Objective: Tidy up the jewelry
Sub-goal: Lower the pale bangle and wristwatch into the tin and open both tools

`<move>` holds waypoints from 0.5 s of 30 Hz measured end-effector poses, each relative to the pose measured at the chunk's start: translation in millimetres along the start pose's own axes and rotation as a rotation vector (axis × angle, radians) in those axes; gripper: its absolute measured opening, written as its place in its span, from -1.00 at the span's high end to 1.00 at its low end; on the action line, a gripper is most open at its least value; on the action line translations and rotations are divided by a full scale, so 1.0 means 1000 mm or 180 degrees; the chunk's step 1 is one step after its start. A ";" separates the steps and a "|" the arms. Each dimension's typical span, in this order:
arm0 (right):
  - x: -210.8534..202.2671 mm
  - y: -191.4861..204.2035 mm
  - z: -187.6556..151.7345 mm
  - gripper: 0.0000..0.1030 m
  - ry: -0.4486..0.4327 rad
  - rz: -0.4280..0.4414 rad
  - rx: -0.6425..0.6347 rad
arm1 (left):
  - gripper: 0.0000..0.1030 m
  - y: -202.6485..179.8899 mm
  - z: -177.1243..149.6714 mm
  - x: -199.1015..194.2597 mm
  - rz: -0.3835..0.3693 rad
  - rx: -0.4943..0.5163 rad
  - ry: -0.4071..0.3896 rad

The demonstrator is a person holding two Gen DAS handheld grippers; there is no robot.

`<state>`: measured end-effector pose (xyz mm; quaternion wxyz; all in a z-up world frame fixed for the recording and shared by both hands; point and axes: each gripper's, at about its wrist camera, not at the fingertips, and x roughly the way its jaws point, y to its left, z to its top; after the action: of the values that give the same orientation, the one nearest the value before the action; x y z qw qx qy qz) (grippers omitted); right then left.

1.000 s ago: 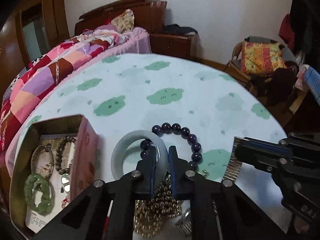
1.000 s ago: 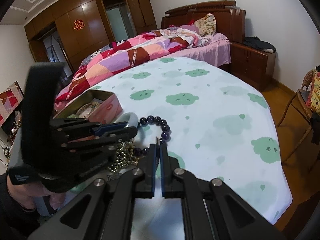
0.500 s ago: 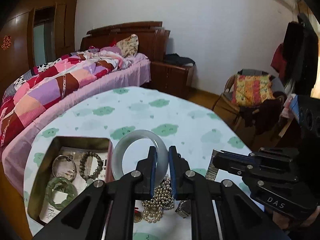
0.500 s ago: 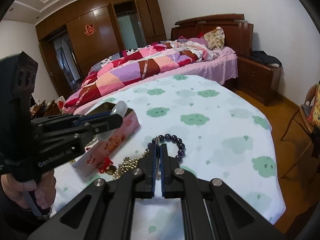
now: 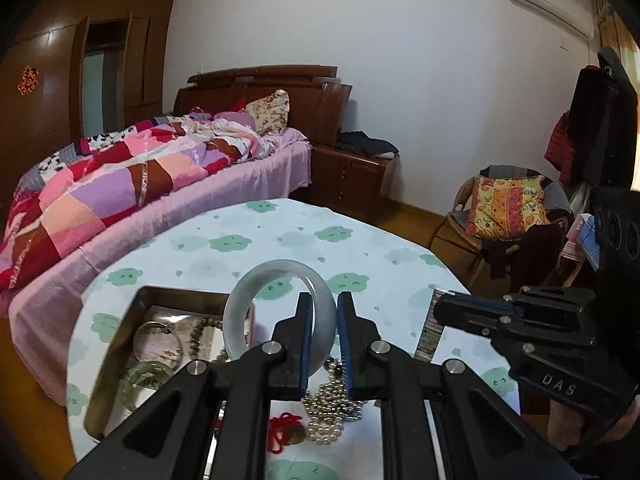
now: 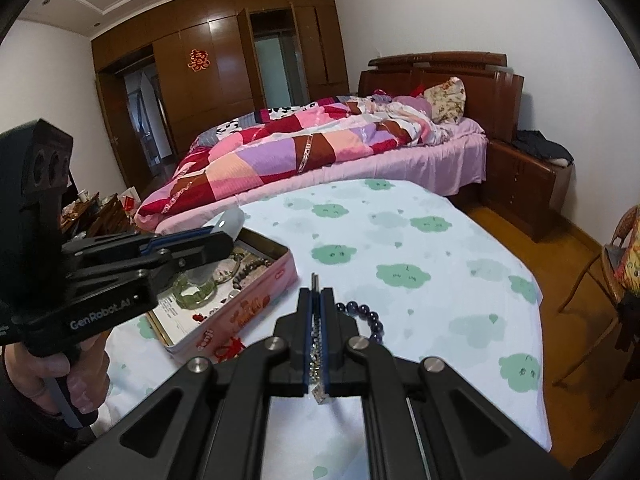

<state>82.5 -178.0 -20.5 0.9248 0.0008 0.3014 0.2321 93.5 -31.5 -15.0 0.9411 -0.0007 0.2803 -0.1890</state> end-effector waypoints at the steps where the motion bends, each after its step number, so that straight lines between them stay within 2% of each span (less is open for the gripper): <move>1: -0.001 0.001 0.002 0.89 -0.0006 0.0000 -0.0019 | 0.77 0.001 0.001 -0.002 0.0029 0.0008 -0.0016; 15: 0.005 0.043 0.040 0.89 -0.0123 0.0171 -0.0369 | 0.77 0.049 0.003 -0.030 0.0273 -0.0204 -0.0123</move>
<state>89.9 -132.3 15.1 0.9224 -0.0402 0.2695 0.2738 89.0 24.3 -2.2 0.9531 -0.0225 0.2677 -0.1393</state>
